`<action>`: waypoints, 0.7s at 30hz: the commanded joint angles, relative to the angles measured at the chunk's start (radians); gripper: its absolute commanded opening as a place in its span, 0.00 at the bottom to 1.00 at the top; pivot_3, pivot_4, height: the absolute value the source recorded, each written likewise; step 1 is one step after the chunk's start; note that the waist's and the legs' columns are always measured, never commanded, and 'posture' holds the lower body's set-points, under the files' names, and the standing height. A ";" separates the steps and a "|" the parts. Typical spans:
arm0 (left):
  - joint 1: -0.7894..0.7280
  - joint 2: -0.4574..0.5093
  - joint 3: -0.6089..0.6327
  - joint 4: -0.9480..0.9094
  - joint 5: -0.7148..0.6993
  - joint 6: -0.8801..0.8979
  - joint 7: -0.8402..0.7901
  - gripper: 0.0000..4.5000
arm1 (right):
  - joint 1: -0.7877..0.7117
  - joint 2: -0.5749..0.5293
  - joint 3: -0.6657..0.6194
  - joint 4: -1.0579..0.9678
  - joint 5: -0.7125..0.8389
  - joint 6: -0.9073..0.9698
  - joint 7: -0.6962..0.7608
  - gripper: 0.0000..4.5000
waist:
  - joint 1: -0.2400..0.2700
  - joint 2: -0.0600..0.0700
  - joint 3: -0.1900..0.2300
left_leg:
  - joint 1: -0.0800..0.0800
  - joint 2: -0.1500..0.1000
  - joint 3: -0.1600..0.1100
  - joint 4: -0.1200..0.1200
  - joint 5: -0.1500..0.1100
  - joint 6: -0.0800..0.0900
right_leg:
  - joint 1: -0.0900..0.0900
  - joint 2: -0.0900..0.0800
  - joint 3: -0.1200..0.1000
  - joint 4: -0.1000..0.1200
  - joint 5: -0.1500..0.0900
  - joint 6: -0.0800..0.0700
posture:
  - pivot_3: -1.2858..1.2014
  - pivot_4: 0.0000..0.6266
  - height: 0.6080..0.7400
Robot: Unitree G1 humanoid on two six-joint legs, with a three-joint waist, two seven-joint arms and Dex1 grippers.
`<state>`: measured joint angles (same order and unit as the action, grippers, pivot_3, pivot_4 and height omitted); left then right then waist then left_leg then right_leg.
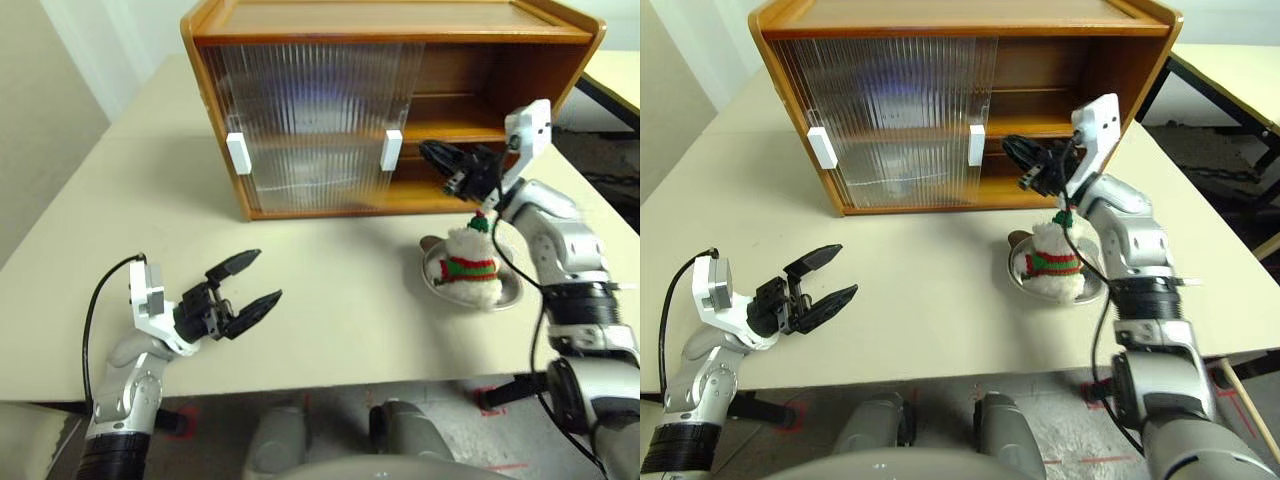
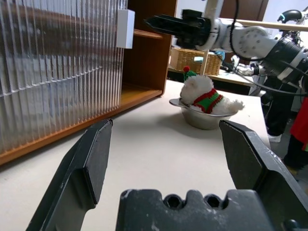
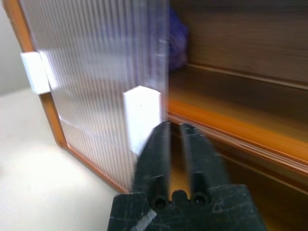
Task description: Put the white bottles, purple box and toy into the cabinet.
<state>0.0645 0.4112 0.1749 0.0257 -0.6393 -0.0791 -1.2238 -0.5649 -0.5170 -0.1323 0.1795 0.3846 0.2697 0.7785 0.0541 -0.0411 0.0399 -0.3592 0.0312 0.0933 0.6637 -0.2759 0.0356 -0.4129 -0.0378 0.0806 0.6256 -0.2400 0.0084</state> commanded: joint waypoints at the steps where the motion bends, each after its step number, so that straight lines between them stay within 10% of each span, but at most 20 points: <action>1: -0.011 0.005 -0.010 0.028 0.015 -0.010 -0.018 1.00 | 0.035 -0.162 -0.021 -0.065 0.033 0.158 0.099 0.48 | 0.004 0.000 0.000 | 0.000 0.000 0.000 0.000 0.000 0.000 | 0.000 0.000 0.000 -0.001 0.000 0.000 | 0.59 0.03 1.00; 7: -0.023 0.010 -0.007 0.056 0.018 -0.017 -0.038 1.00 | 0.142 -0.492 -0.025 -0.166 0.164 0.553 0.295 0.98 | 0.008 0.000 0.001 | 0.000 0.001 0.000 0.000 -0.001 0.001 | 0.000 0.001 0.000 -0.001 -0.005 0.002 | 0.58 0.03 1.00; 12: -0.031 0.006 -0.005 0.069 0.013 -0.010 -0.047 1.00 | 0.241 -0.618 0.008 -0.296 0.263 0.812 0.352 0.99 | 0.004 -0.001 0.001 | 0.000 0.001 0.000 0.000 -0.002 0.002 | 0.000 0.001 0.001 -0.001 -0.007 0.005 | 0.58 0.03 1.00; 21: -0.052 -0.008 -0.018 0.061 0.018 -0.008 -0.038 1.00 | 0.266 -0.488 0.038 -0.343 0.301 0.951 0.225 0.99 | -0.005 -0.007 0.004 | 0.000 0.000 0.000 0.002 -0.002 0.002 | 0.000 0.002 0.000 -0.001 -0.006 0.007 | 0.58 0.03 1.00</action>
<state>0.0129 0.4068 0.1731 0.0907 -0.6321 -0.0886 -1.2648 -0.3061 -1.0139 -0.1094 -0.1580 0.6894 1.2089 1.0347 0.0491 -0.0480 0.0435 -0.3605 0.0313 0.0928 0.6652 -0.2780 0.0375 -0.4129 -0.0364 0.0806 0.6244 -0.2459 0.0155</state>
